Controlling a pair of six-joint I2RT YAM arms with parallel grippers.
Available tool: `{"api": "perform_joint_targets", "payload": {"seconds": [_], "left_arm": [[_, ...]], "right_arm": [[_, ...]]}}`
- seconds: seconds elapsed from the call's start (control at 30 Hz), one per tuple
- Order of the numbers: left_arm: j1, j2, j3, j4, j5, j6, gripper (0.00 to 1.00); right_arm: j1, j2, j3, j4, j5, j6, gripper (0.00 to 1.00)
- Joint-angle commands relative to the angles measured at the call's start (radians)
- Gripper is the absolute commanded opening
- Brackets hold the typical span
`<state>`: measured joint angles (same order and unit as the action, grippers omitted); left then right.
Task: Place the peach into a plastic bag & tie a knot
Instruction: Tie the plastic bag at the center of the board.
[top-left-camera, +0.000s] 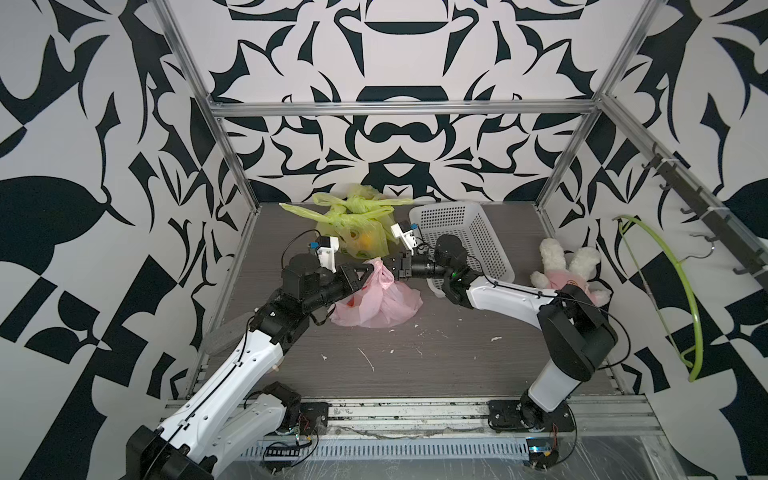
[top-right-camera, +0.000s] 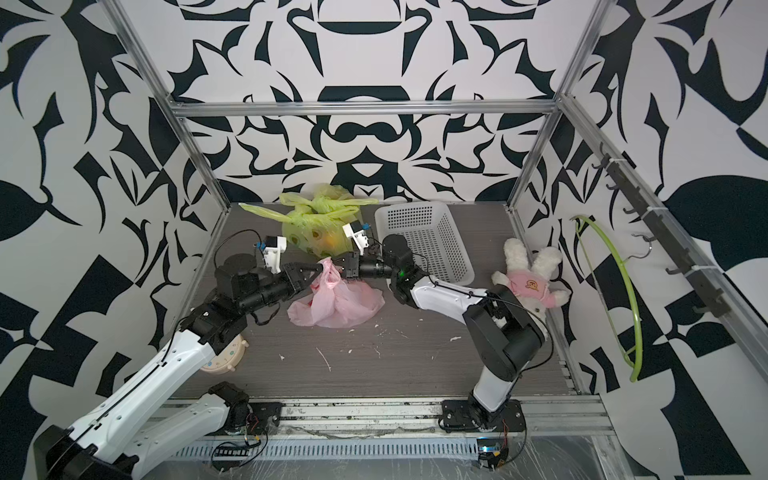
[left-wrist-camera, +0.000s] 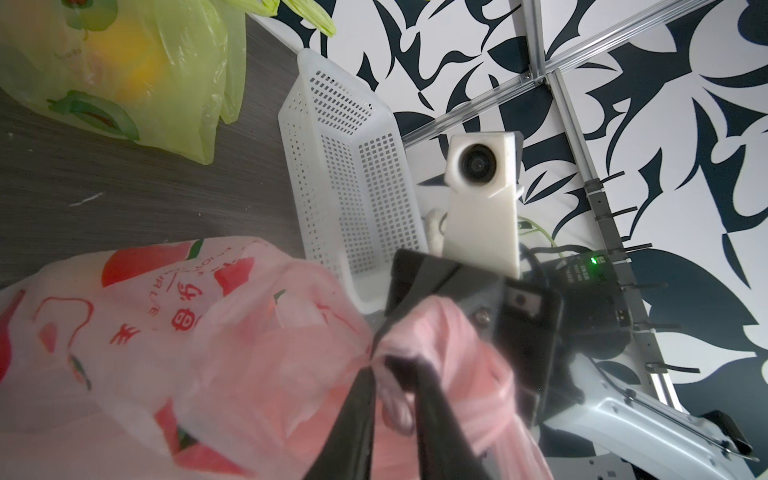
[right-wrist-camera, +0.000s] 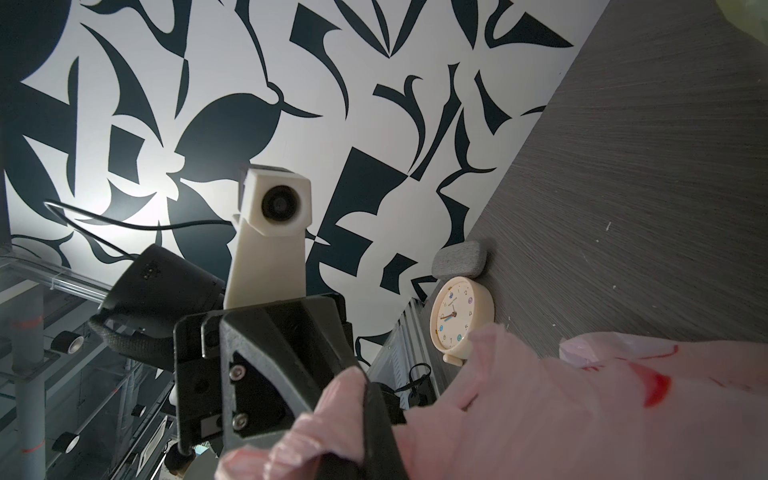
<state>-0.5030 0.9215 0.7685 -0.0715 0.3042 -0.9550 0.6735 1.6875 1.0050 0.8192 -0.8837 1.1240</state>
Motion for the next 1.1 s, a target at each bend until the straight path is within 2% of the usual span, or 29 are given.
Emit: {"api": "perform_joint_targets", "payload": {"seconds": [0.0, 0.1, 0.27, 0.5, 0.7, 0.8, 0.93, 1.07], "left_arm": [[0.002, -0.004, 0.023, 0.03, 0.016, 0.003, 0.11], [0.003, -0.011, 0.023, 0.033, 0.02, 0.012, 0.0], [0.003, -0.024, 0.02, 0.034, 0.034, 0.051, 0.0], [0.003, -0.052, 0.016, -0.028, -0.037, 0.122, 0.0], [0.005, -0.08, 0.016, -0.057, -0.071, 0.153, 0.0], [0.009, -0.085, 0.02, -0.069, -0.075, 0.164, 0.0], [0.012, -0.089, 0.024, -0.08, -0.081, 0.171, 0.0], [0.012, -0.09, 0.033, -0.089, -0.081, 0.183, 0.0]], "right_arm": [[0.008, -0.056, 0.034, 0.021, -0.02, -0.02, 0.0], [0.008, -0.059, 0.037, 0.023, -0.023, -0.019, 0.0], [0.008, -0.061, 0.05, 0.019, -0.039, -0.007, 0.0], [-0.005, -0.083, 0.064, -0.112, -0.083, -0.07, 0.01], [-0.019, -0.175, 0.061, -0.399, -0.067, -0.267, 0.3], [-0.028, -0.221, 0.063, -0.531, -0.045, -0.348, 0.4], [-0.055, -0.288, 0.058, -0.686, -0.004, -0.419, 0.44], [-0.059, -0.386, 0.062, -0.858, 0.097, -0.462, 0.47]]}}
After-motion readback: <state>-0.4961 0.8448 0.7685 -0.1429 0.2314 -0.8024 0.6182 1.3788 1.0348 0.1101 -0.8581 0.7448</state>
